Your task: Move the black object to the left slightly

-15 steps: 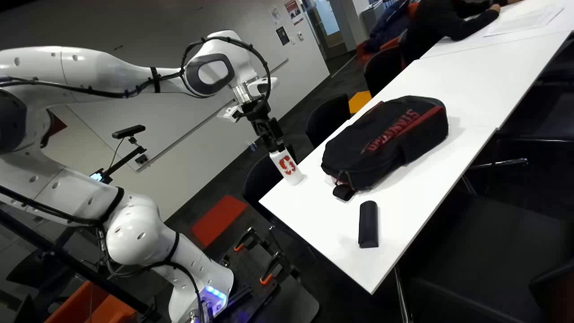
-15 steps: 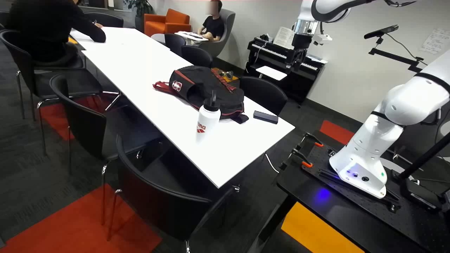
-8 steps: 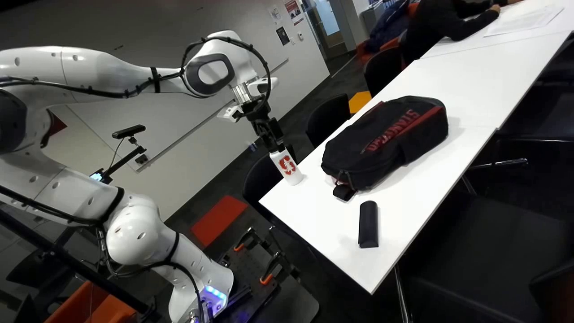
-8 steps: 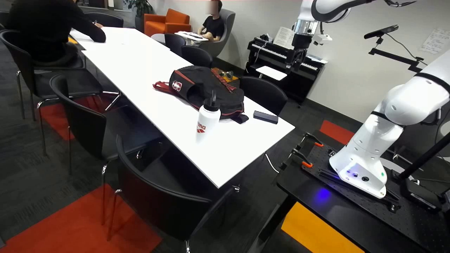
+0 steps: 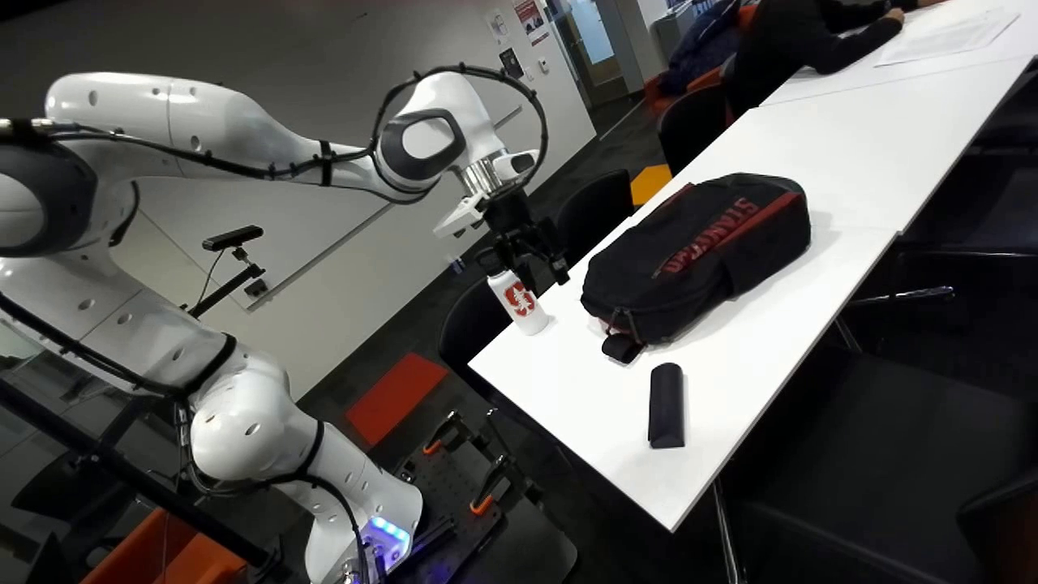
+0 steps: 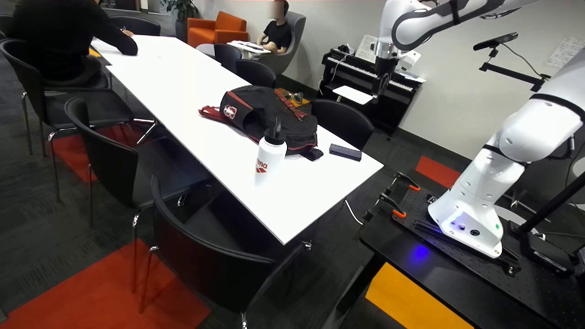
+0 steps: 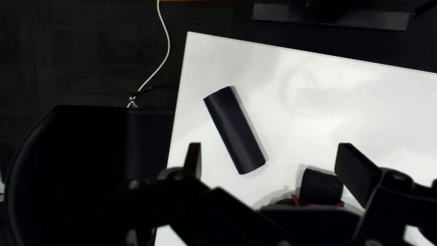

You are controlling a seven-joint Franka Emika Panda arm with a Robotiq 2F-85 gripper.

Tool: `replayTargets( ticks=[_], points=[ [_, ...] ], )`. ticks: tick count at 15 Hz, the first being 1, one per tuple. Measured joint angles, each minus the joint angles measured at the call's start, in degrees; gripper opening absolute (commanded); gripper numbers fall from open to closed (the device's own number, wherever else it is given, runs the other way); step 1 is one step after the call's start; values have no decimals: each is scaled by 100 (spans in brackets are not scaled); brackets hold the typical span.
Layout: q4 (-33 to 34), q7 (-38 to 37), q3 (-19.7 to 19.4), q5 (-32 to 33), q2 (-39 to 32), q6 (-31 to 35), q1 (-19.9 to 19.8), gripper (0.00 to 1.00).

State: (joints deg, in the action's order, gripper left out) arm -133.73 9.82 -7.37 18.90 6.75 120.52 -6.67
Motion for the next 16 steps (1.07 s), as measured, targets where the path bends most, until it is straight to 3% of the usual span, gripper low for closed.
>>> replayTargets(
  ticks=[3, 6, 13, 16],
  points=[
    [338, 671, -300, 100, -889, 473, -206, 100],
    [773, 1000, -400, 97, -1627, 510, -363, 100],
    [946, 1040, -377, 58, -1843, 513, -364, 100],
    [914, 1419, -359, -21, -2167, 1048, -422, 100]
  ],
)
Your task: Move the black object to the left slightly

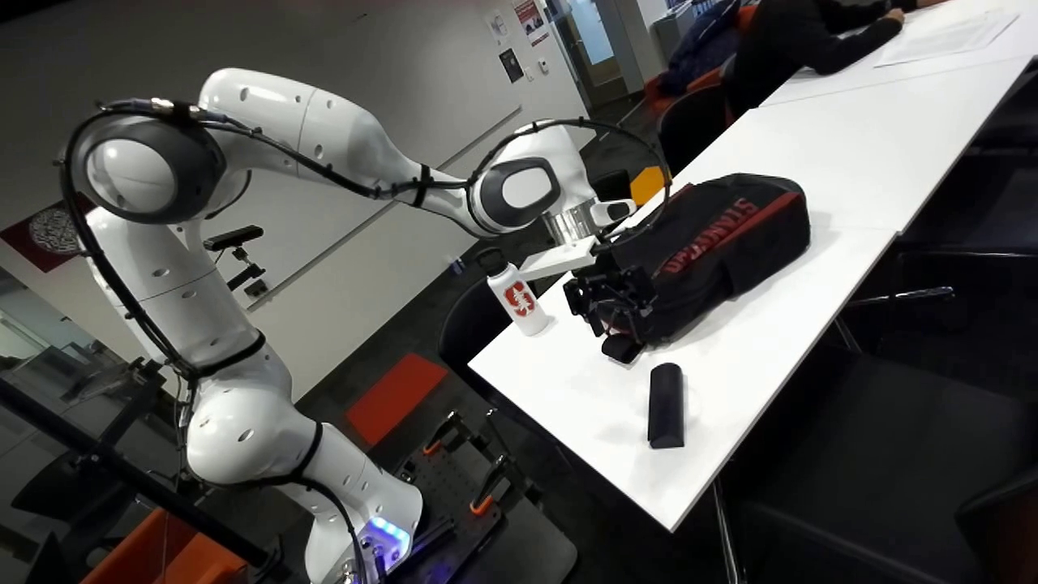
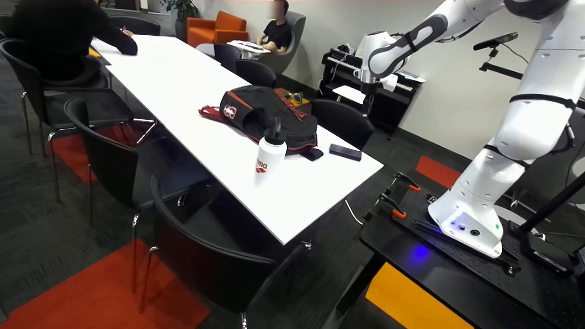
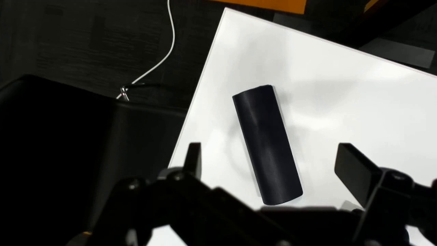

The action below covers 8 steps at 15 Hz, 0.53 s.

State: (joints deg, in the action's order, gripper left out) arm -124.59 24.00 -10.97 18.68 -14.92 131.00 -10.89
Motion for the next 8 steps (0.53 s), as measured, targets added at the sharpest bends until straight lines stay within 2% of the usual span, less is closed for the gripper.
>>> replayTargets(
  ticks=[4, 8],
  points=[
    [-34, 619, 99, 3, -852, 1334, -175, 100],
    [20, 1235, 539, -234, -1676, 2181, -572, 100]
  ],
)
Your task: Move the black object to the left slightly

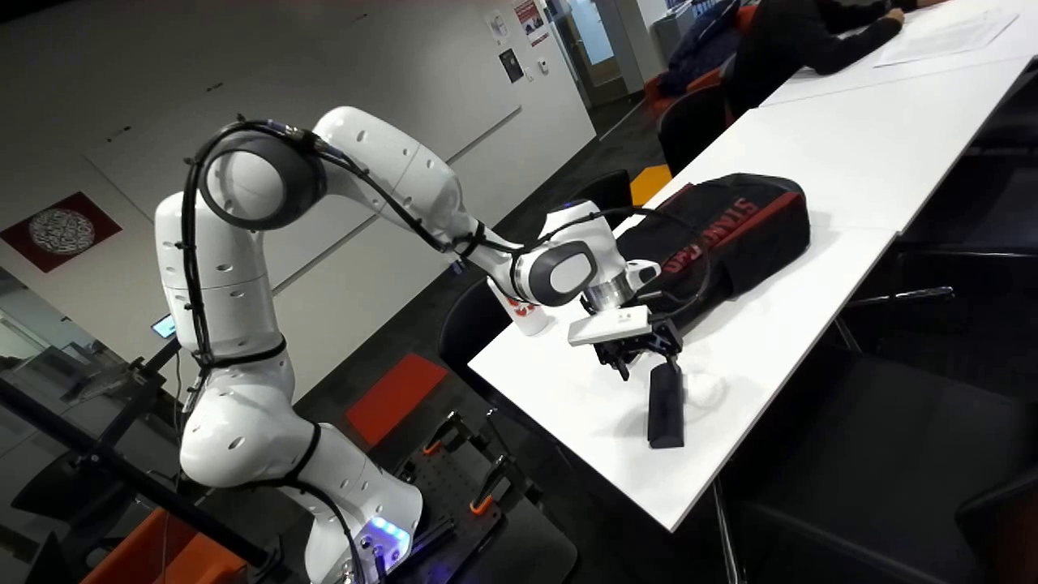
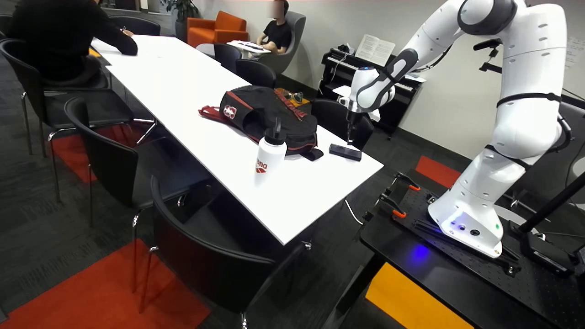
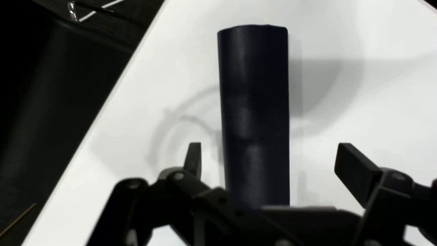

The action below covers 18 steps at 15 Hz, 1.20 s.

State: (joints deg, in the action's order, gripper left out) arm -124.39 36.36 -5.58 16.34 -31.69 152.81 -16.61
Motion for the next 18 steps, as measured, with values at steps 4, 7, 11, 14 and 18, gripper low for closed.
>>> replayTargets(
  ticks=[4, 7, 11, 14, 18],
  points=[
    [119, 81, 136, -61, -318, 74, -145, 100],
    [157, 81, 143, -62, -320, 74, -152, 100],
    [171, 75, 141, -61, -413, 74, -146, 100],
    [241, 64, 137, -59, -598, 109, -139, 100],
    [344, 38, 90, -52, -871, 405, -108, 100]
  ],
)
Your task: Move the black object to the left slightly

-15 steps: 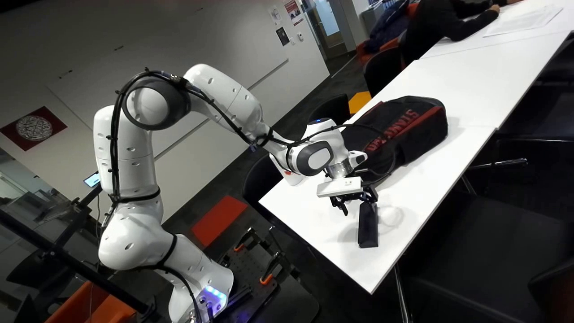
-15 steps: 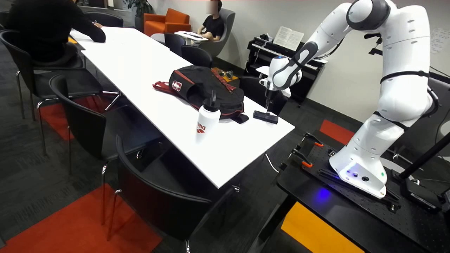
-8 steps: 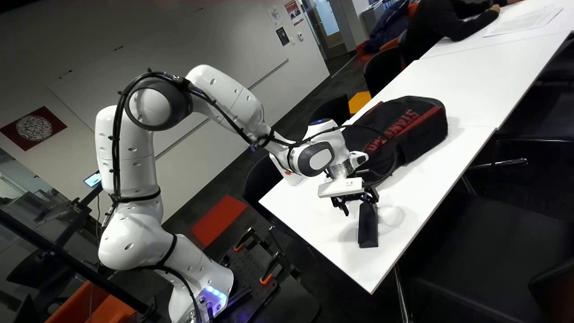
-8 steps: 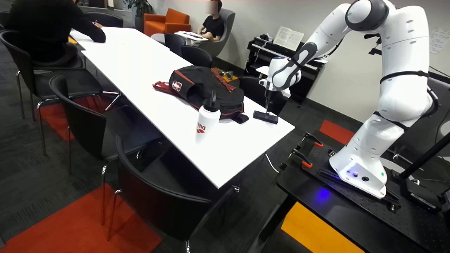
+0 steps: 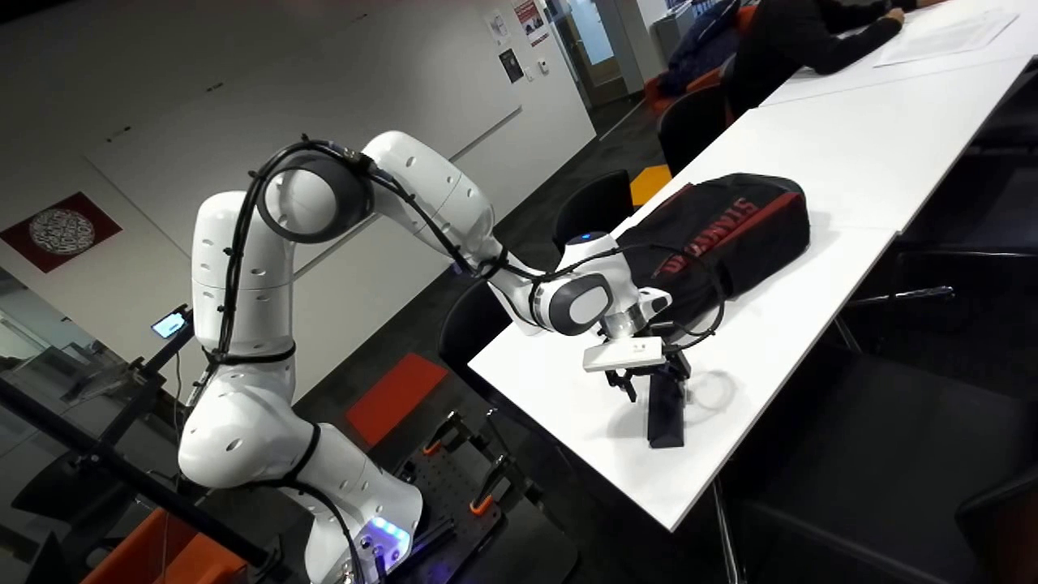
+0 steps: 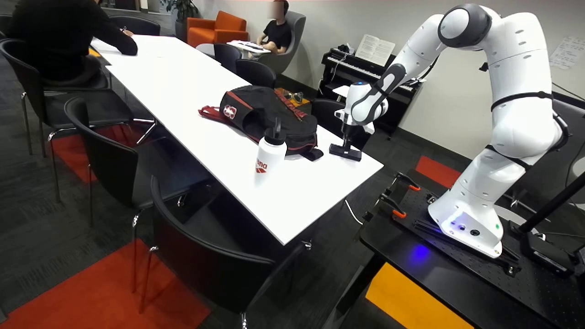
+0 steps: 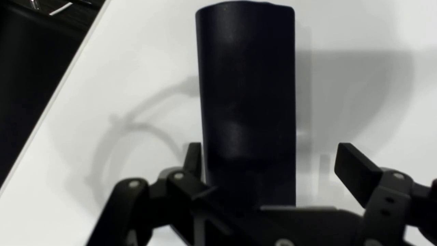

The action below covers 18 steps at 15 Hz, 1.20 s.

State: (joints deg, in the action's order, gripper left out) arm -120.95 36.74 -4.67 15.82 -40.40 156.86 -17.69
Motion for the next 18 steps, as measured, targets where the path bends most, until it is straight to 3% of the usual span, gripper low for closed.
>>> replayTargets(
  ticks=[1, 3, 6, 13, 18],
  points=[
    [20, 0, -10, 2, -55, 54, 8, 77],
    [74, -11, -44, 10, -160, 105, 41, 68],
    [187, -38, -130, 60, -295, 150, 124, 43],
    [170, -40, -189, 237, -278, 145, 243, 41],
    [-365, -41, -390, 1089, 6, 13, 835, 41]
  ],
)
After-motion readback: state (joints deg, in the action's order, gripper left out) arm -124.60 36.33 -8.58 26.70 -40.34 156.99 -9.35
